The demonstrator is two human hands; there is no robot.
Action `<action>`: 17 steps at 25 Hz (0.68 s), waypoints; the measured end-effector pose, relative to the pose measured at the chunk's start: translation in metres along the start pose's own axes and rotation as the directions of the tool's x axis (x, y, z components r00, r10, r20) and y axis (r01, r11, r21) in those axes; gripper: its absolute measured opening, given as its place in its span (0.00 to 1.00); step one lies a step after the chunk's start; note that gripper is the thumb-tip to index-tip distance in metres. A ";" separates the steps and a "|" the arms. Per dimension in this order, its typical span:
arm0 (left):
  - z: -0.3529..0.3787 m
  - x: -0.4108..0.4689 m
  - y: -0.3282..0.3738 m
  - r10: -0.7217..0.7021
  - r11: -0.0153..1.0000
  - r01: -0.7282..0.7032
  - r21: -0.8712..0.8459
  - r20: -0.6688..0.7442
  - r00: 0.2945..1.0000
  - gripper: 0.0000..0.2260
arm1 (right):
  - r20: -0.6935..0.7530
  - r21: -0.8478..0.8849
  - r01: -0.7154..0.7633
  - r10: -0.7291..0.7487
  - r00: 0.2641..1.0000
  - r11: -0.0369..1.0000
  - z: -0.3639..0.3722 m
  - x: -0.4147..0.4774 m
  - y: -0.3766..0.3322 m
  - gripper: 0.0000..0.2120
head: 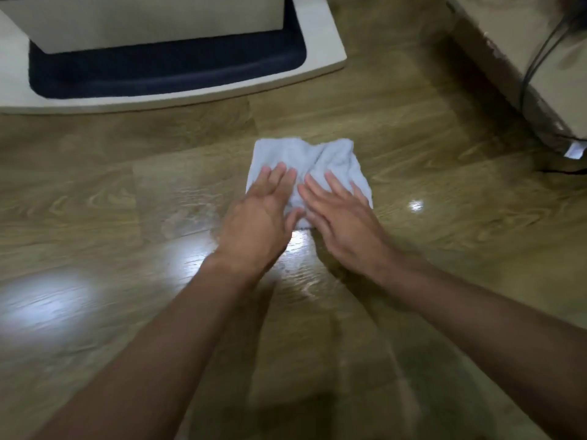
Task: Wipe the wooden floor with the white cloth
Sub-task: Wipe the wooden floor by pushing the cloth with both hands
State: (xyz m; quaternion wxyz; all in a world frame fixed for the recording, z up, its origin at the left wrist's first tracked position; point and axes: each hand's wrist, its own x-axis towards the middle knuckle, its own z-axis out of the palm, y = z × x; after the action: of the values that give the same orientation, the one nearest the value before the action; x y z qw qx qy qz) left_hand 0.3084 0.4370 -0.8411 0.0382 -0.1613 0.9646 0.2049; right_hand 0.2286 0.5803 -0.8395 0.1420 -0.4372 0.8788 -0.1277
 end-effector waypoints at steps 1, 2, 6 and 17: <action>0.000 -0.026 -0.008 -0.026 0.999 0.026 -0.019 -0.039 0.999 0.27 | 0.001 -0.027 0.044 -0.044 0.999 0.999 0.008 -0.009 -0.014 0.22; -0.003 -0.037 -0.018 -0.066 0.997 0.064 -0.037 -0.061 0.996 0.27 | 0.024 -0.042 0.097 -0.097 0.995 0.994 0.009 -0.001 -0.020 0.22; -0.024 0.034 -0.062 -0.169 0.980 0.180 0.086 -0.123 0.978 0.25 | 0.141 -0.015 0.193 -0.189 0.972 0.981 -0.005 0.112 -0.026 0.22; -0.001 -0.087 -0.019 -0.135 0.982 0.144 0.125 -0.082 0.988 0.24 | 0.018 -0.074 0.294 -0.293 0.956 0.953 0.026 -0.006 -0.035 0.21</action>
State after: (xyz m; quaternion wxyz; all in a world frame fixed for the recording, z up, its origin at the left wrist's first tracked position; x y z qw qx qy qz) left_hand 0.3967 0.4458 -0.8356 0.0278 -0.2330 0.9631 0.1321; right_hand 0.2672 0.5622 -0.8504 0.1080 -0.5684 0.8078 -0.1125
